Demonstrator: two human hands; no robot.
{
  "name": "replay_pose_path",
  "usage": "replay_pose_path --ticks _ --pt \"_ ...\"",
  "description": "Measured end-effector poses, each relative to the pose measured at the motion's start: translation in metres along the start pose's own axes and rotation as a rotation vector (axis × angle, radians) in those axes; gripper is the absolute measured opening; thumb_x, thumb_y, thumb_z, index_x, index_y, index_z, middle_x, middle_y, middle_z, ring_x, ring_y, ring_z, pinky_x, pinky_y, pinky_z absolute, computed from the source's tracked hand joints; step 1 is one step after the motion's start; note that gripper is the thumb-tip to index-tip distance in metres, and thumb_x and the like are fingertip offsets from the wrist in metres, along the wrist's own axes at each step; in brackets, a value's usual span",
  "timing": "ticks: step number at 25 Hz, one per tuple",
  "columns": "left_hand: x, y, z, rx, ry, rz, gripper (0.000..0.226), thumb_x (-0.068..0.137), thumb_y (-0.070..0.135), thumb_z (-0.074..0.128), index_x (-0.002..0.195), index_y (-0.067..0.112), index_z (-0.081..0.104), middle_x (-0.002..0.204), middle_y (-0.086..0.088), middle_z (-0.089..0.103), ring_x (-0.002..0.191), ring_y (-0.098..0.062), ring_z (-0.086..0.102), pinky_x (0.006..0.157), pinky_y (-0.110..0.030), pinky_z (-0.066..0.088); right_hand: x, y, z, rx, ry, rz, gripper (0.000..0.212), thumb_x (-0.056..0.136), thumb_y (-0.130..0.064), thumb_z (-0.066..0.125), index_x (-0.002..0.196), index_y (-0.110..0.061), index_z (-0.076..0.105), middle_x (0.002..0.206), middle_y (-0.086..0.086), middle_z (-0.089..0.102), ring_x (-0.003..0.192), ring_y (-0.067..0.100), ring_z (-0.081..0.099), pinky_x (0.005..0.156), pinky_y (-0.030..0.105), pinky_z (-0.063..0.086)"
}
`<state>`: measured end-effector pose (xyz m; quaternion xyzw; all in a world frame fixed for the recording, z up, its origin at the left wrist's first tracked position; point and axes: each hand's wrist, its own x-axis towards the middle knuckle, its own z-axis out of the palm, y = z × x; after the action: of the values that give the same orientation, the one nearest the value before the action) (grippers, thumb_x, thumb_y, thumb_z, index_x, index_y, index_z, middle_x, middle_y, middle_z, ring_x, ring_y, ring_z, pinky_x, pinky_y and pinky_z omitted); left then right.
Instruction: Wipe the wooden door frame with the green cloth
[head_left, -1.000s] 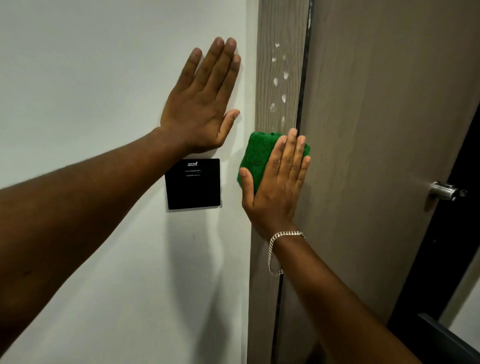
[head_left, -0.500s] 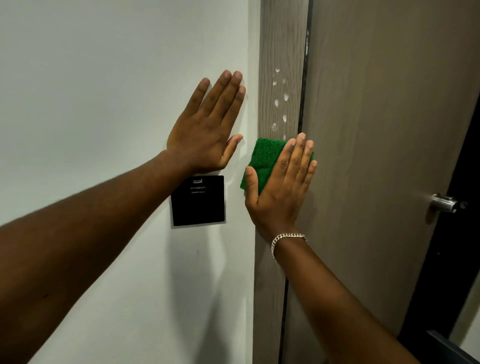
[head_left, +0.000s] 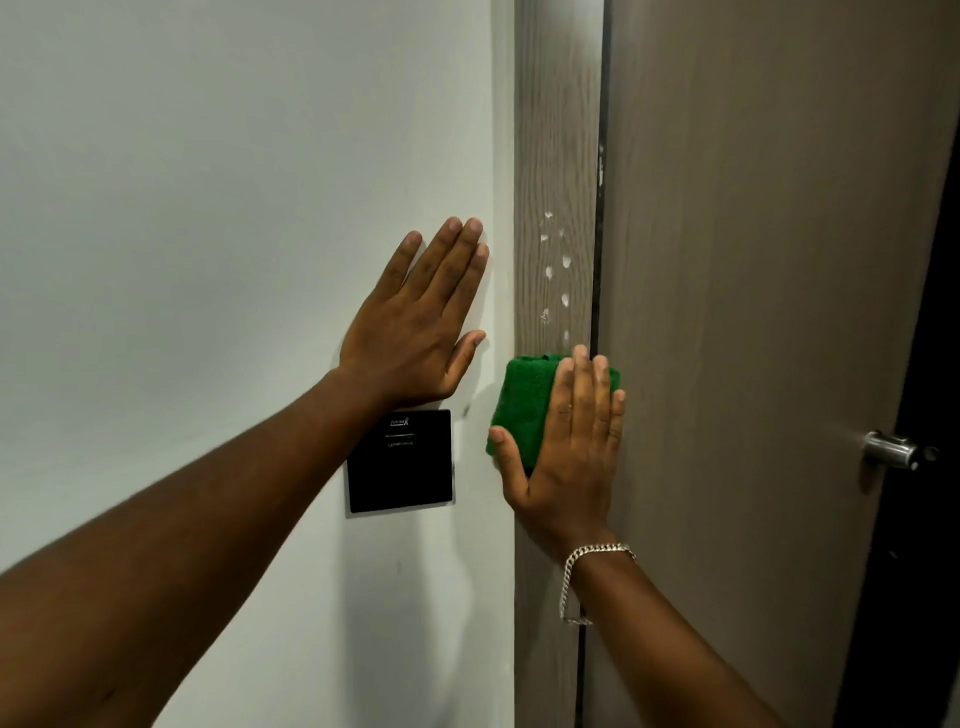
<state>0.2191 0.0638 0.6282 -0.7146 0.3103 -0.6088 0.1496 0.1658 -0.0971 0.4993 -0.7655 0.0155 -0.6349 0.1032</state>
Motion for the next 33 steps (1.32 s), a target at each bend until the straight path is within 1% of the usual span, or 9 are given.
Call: replay_pose_path --ticks 4,8,12,16,20,23,28,31,33 --pt "-0.001 -0.001 0.0 0.009 -0.016 0.001 0.076 0.097 0.049 0.021 0.155 0.002 0.005 0.165 -0.019 0.006 0.154 -0.032 0.002 0.125 -0.05 0.008 0.029 -0.016 0.002 0.011 0.066 0.166 0.087 0.092 -0.063 0.035 0.152 -0.004 0.017 0.163 0.015 0.019 0.153 0.03 0.01 0.126 0.049 0.007" --pt "0.0 0.0 0.001 0.008 -0.026 -0.005 0.077 0.097 0.051 0.022 0.155 0.003 0.004 0.165 -0.018 0.005 0.154 -0.032 0.001 0.125 -0.05 0.007 0.013 -0.001 0.0 -0.033 0.032 -0.029 0.086 0.092 -0.062 0.036 0.152 -0.003 0.017 0.162 0.016 0.016 0.152 0.032 0.011 0.125 0.051 0.009" --pt "0.0 -0.003 0.003 0.016 -0.017 0.037 0.078 0.097 0.053 0.02 0.155 0.004 0.005 0.165 -0.018 0.004 0.154 -0.032 0.0 0.124 -0.053 0.01 0.043 -0.013 0.001 0.002 0.083 0.136 0.085 0.092 -0.062 0.033 0.153 -0.004 0.018 0.163 0.014 0.017 0.154 0.029 0.009 0.126 0.048 0.005" --pt "0.002 0.0 0.001 0.005 -0.015 0.027 0.079 0.096 0.054 0.022 0.155 0.005 0.005 0.166 -0.017 0.004 0.154 -0.031 0.001 0.124 -0.052 0.011 0.024 -0.001 0.0 -0.028 0.055 -0.052 0.083 0.094 -0.061 0.034 0.152 -0.003 0.019 0.163 0.014 0.016 0.153 0.029 0.009 0.125 0.051 0.009" --pt "0.004 -0.004 0.001 0.004 -0.006 -0.005 0.079 0.096 0.055 0.021 0.155 0.005 0.007 0.166 -0.016 0.006 0.154 -0.03 0.003 0.124 -0.05 0.013 0.056 -0.011 0.0 0.013 0.1 0.082 0.085 0.093 -0.065 0.029 0.153 -0.005 0.018 0.164 0.013 0.016 0.154 0.027 0.008 0.126 0.048 0.006" --pt "0.005 -0.002 0.0 -0.01 -0.02 -0.014 0.08 0.096 0.056 0.022 0.155 0.005 0.006 0.166 -0.016 0.005 0.154 -0.03 0.003 0.125 -0.05 0.013 0.044 -0.008 -0.003 -0.001 0.059 -0.033 0.084 0.094 -0.064 0.027 0.153 -0.005 0.016 0.163 0.013 0.015 0.154 0.028 0.008 0.126 0.049 0.006" --pt "0.016 -0.014 -0.004 -0.002 -0.007 -0.02 0.079 0.095 0.051 0.024 0.155 0.004 0.004 0.166 -0.017 0.003 0.154 -0.03 0.002 0.125 -0.05 0.011 0.072 -0.01 -0.004 0.003 0.106 0.041 0.086 0.093 -0.065 0.028 0.153 -0.004 0.017 0.163 0.015 0.016 0.154 0.028 0.008 0.126 0.048 0.006" --pt "0.033 -0.022 -0.006 0.003 0.013 -0.085 0.079 0.094 0.05 0.023 0.155 0.003 0.003 0.166 -0.017 0.003 0.154 -0.031 0.002 0.125 -0.049 0.009 0.057 0.0 -0.004 -0.024 0.046 -0.086 0.089 0.092 -0.065 0.031 0.153 -0.003 0.015 0.164 0.016 0.014 0.154 0.028 0.005 0.126 0.047 0.003" --pt "0.034 -0.021 -0.004 0.014 0.018 -0.105 0.079 0.094 0.05 0.022 0.155 0.003 0.002 0.166 -0.017 0.003 0.154 -0.031 0.001 0.125 -0.049 0.008 0.06 0.008 -0.005 -0.011 0.066 -0.066 0.088 0.093 -0.064 0.032 0.153 -0.003 0.014 0.164 0.016 0.014 0.154 0.028 0.006 0.126 0.047 0.006"
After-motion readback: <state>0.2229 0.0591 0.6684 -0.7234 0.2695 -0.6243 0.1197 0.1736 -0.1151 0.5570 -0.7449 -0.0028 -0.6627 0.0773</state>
